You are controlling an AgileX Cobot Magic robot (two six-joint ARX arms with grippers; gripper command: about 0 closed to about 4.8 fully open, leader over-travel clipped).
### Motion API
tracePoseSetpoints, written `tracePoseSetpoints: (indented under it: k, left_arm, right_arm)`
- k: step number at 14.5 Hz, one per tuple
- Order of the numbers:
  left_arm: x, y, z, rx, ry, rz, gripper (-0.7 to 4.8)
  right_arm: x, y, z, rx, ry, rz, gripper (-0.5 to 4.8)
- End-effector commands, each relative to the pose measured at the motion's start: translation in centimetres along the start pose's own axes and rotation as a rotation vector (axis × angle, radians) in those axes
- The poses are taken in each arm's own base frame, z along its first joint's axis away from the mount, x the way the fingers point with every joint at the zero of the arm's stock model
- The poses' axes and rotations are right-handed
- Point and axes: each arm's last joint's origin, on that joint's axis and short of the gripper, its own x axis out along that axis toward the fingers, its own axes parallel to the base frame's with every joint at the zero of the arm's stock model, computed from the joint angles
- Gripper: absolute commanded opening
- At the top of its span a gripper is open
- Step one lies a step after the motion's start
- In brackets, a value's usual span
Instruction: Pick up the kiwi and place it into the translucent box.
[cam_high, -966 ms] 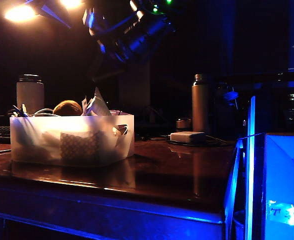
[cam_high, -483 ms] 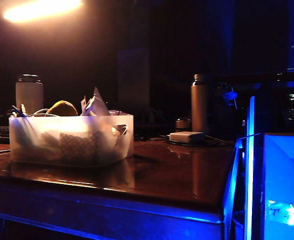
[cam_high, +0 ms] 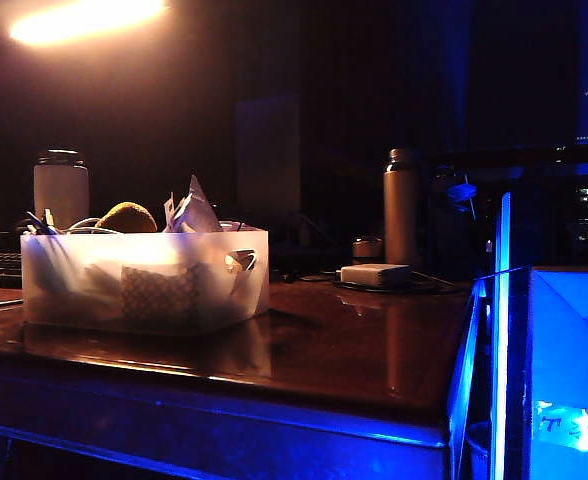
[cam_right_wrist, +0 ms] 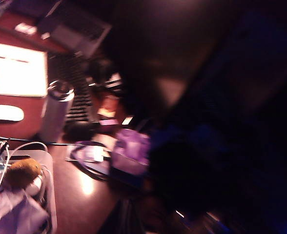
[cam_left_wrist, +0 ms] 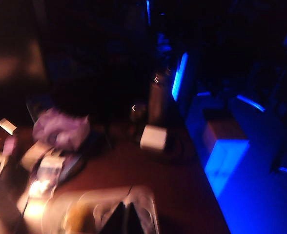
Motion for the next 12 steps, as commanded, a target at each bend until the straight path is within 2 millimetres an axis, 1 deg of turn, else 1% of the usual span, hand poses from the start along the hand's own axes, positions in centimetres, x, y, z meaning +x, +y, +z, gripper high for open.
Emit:
tracePoseSetpoints:
  k: [1,3,4,5,6,7,8,9,10,12]
  left_arm:
    - [-5.4,-2.2,-1.7,-0.001,0.013,0.036,-0.06]
    - [-9.1,-3.8,-3.9,-0.015,0.046,0.054,-0.05]
    - [-10.3,-4.4,-5.0,-0.022,0.053,0.051,-0.06]
    - [-11.4,-4.9,-6.6,-0.03,0.058,0.054,-0.05]
    - [-12.3,-5.4,-8.0,-0.033,0.054,0.055,-0.06]
    - [-12.9,-5.7,-10.0,-0.038,0.057,0.056,-0.05]
    - [-13.0,-6.0,-12.7,-0.04,0.062,0.059,-0.06]
    - [-12.6,-5.9,-14.6,-0.032,0.041,0.061,-0.05]
    - [-12.2,-5.8,-16.0,-0.027,0.006,0.06,-0.05]
    - [-10.3,-5.2,-18.9,-0.052,-0.089,0.061,-0.06]
  right_arm:
    - [-6.2,0.8,0.9,0.039,0.017,-0.066,-0.01]
    - [-9.2,1.7,0.6,0.051,0.055,-0.044,-0.01]
    - [-10.3,2.1,0.4,0.074,0.077,-0.034,-0.01]
    - [-11.1,2.5,0.1,0.109,0.092,-0.027,-0.01]
    - [-11.7,2.9,-0.4,0.13,0.109,-0.02,-0.01]
    - [-12.5,3.5,-1.1,0.14,0.123,-0.014,-0.01]
    - [-13.4,4.3,-2.4,0.167,0.148,-0.005,-0.01]
    - [-14.1,5.1,-3.6,0.179,0.166,0.002,-0.01]
    - [-14.3,5.7,-4.6,0.186,0.168,0.004,-0.01]
    - [-14.3,7.1,-7.1,0.218,0.088,-0.025,-0.01]
